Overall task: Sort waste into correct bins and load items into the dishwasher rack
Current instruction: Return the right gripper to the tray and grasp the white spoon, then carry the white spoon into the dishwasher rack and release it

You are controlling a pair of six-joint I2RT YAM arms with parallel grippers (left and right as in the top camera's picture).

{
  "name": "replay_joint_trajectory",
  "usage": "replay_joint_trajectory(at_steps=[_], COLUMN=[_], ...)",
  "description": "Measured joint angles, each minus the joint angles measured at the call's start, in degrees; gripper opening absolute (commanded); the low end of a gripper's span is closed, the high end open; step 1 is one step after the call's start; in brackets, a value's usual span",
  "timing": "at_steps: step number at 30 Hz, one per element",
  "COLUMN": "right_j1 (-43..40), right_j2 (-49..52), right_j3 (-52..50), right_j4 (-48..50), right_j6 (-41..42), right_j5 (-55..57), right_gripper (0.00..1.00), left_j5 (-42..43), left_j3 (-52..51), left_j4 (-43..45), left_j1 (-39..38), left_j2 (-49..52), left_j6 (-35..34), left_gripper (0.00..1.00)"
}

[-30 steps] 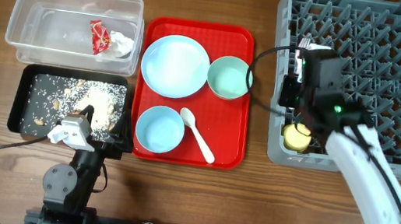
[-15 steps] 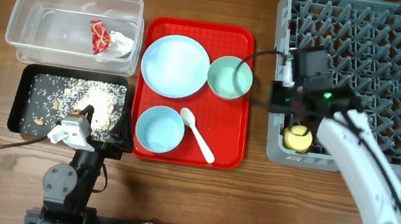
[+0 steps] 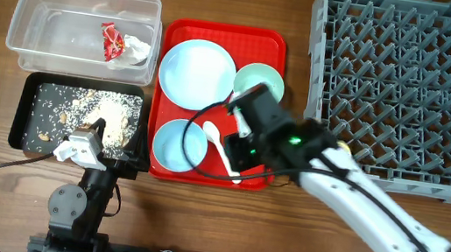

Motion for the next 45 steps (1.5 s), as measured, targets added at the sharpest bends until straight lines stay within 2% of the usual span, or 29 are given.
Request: replay_joint_trajectory(at_steps=[9, 14, 20, 24, 30, 35, 40, 45], right_j1=[5.44, 5.27, 5.11, 3.82, 1.99, 1.92, -0.52, -8.33], right_j2=[14.49, 18.6, 20.94, 22.12, 22.18, 18.91, 6.34, -5.51], right_j3=[0.0, 0.0, 0.0, 0.13, 0.44, 0.37, 0.37, 0.42], right_j4=[4.76, 8.98, 11.45, 11.54, 10.64, 6.6, 4.26, 3.87], right_j6=[-4.15, -5.55, -8.61, -9.55, -10.08, -8.52, -6.25, -4.02], right_j5=[5.09, 8.13, 9.05, 9.2, 8.94, 8.79, 8.5, 8.35], right_gripper=[0.5, 0.38, 0.31, 0.15, 0.07, 0.04, 0.04, 0.04], left_j5=[0.0, 0.0, 0.0, 0.0, 0.0, 0.0, 0.0, 0.0], left_j3=[0.0, 0.0, 0.0, 0.0, 0.0, 0.0, 0.0, 0.0], left_j4=[-0.02, -0.02, 0.0, -0.02, 0.0, 0.0, 0.0, 0.0], left_j1=[0.0, 0.0, 0.0, 0.0, 0.0, 0.0, 0.0, 0.0], left_j2=[0.0, 0.0, 0.0, 0.0, 0.0, 0.0, 0.0, 0.0], left_j6=[0.0, 0.0, 0.0, 0.0, 0.0, 0.0, 0.0, 0.02], left_gripper=[1.0, 1.0, 1.0, 1.0, 1.0, 1.0, 1.0, 1.0])
